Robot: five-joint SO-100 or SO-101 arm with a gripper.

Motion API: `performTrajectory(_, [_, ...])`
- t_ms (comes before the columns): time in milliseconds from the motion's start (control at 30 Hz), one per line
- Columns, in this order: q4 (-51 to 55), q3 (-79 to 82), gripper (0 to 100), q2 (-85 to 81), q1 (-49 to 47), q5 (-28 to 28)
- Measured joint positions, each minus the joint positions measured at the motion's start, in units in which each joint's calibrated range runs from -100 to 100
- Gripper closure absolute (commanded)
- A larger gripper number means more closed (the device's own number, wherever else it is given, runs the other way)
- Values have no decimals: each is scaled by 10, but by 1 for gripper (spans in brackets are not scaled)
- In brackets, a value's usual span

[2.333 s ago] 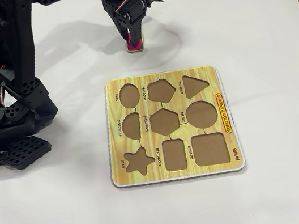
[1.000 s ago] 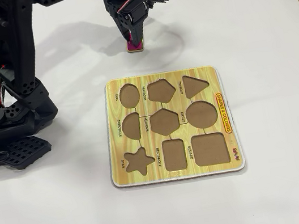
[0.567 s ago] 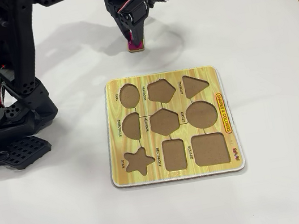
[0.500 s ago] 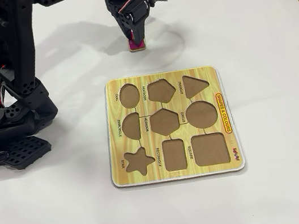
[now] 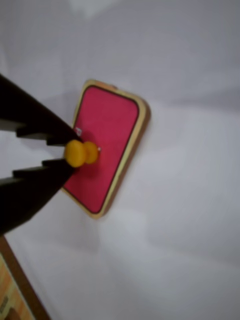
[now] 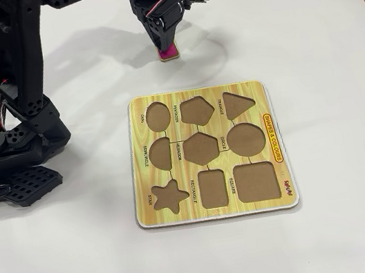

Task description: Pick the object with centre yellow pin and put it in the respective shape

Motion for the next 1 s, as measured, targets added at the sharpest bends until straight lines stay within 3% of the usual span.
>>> performTrajectory(300, [0,0,97,0,0,0])
performTrajectory(467, [0,0,87,0,0,0])
performTrajectory(1000, [-3,0,90,0,0,0])
